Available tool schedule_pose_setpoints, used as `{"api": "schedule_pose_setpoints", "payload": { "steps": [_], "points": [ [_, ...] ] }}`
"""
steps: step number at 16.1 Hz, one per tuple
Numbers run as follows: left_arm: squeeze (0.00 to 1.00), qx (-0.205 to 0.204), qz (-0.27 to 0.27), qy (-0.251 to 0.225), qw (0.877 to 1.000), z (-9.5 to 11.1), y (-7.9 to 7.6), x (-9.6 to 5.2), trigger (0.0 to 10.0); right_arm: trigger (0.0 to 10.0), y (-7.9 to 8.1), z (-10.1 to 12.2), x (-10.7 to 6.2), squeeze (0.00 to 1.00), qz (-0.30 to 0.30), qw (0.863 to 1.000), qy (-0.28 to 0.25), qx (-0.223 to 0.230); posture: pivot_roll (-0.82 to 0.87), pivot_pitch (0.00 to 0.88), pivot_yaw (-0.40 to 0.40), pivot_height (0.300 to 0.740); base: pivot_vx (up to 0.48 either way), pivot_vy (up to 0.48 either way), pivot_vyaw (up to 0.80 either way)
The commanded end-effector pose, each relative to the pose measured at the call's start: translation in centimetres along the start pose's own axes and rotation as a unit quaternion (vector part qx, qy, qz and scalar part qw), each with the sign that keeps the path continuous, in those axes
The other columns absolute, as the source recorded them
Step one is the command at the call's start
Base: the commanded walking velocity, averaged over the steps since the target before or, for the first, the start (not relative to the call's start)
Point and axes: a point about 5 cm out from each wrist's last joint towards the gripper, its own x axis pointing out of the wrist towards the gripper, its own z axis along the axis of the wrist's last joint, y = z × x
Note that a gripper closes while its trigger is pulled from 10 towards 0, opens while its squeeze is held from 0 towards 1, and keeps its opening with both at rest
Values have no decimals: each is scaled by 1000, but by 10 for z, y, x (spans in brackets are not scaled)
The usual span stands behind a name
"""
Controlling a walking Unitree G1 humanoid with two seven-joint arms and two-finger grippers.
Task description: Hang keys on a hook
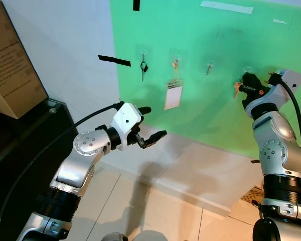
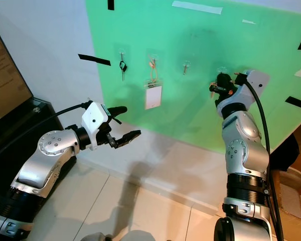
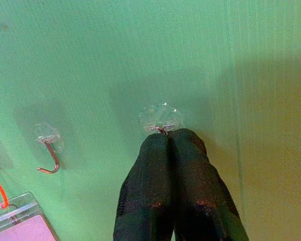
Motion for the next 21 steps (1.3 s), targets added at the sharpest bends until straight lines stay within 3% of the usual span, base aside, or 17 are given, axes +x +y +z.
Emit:
{"api": "schedule_pose_setpoints", "payload": {
  "steps": [1,14,21],
  "points": [
    [0,15,-7,-8,1000,8,0,2,10000,10000,-15,0,-4,0,-33,999,2,-3,-49,0,-20,740,0,0,0],
    [0,19,-6,-12,1000,10,2,4,10000,10000,-5,-14,-18,0,-7,998,29,-53,-53,0,-18,740,0,0,0],
    [0,20,-4,-12,1000,10,2,5,10000,10000,-7,-32,-17,0,-23,994,82,-69,-51,0,-20,740,0,0,0]
  ]
}}
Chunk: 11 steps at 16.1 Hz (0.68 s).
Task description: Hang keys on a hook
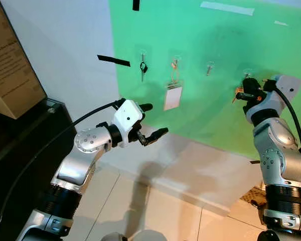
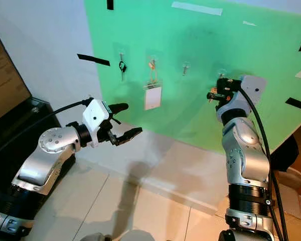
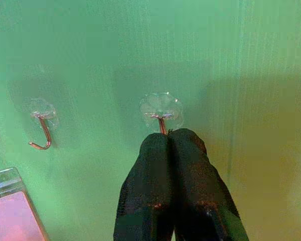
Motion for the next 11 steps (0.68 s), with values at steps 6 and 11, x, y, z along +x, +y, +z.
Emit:
{"api": "schedule_pose_setpoints", "payload": {
  "steps": [6,11],
  "points": [
    [0,12,-2,-4,1000,4,0,3,10000,10000,-1,-22,3,0,-8,998,64,6,-51,0,-20,740,0,0,0],
    [0,12,-3,-4,1000,4,0,4,10000,10000,0,-16,5,0,-1,998,56,9,-56,0,-20,740,0,0,0]
  ]
}}
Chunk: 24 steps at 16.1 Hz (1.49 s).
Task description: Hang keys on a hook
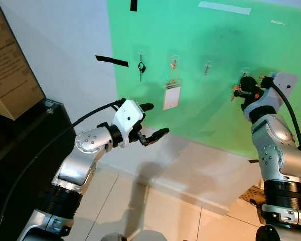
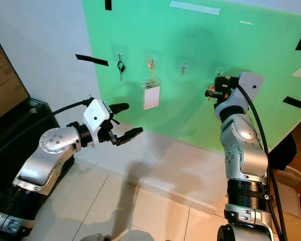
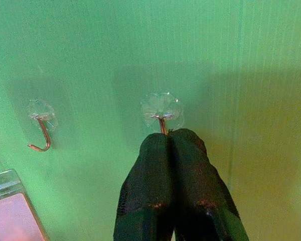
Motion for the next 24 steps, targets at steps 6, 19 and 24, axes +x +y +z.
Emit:
{"api": "schedule_pose_setpoints", "payload": {
  "steps": [6,19,24],
  "points": [
    [0,12,-3,-2,1000,4,1,4,10000,10000,-1,-10,0,0,12,997,39,62,-54,0,-22,740,0,0,0],
    [0,12,-7,-6,1000,4,-2,5,10000,10000,-11,-2,-4,0,17,983,35,181,-61,0,-29,740,0,0,0],
    [0,14,-7,-6,1000,4,-1,5,10000,10000,-13,-3,-3,0,9,983,40,176,-60,0,-31,740,0,0,0]
  ]
}}
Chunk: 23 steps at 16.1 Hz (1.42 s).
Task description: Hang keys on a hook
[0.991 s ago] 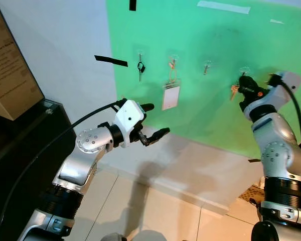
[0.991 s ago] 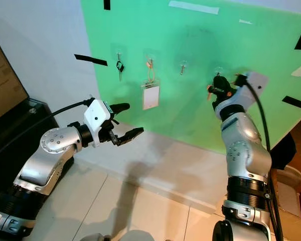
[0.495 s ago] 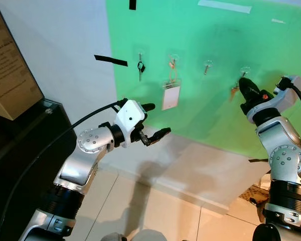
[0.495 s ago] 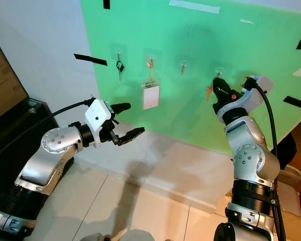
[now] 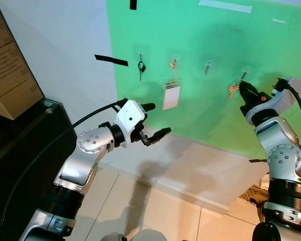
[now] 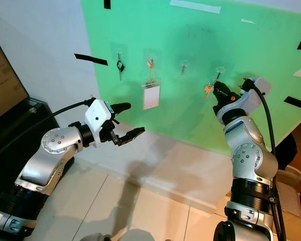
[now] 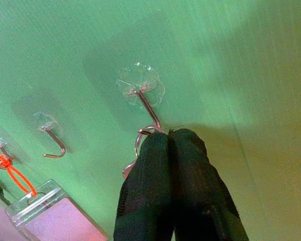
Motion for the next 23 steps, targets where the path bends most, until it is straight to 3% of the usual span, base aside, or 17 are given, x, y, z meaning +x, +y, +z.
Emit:
{"api": "schedule_pose_setpoints", "payload": {
  "steps": [1,5,21,22,23],
  "points": [
    [0,13,-4,1,1000,3,1,2,10000,10000,-3,-1,2,0,-11,1000,5,-5,-59,0,-30,740,0,0,0],
    [0,0,-8,-19,1000,8,0,3,10000,10000,-4,-3,3,0,-13,1000,7,-5,-56,0,-29,740,0,0,0],
    [0,0,-8,-19,1000,8,0,3,10000,10000,-4,-3,3,0,-13,1000,7,-5,-56,0,-29,740,0,0,0],
    [0,-25,-26,-48,998,18,1,2,10000,10000,0,-6,-4,1000,5,1000,-26,2,-58,0,3,740,0,0,0],
    [0,-29,-29,-54,998,19,2,2,10000,10000,2,-6,-6,1000,10,999,-35,6,-58,0,4,740,0,0,0]
  ]
}}
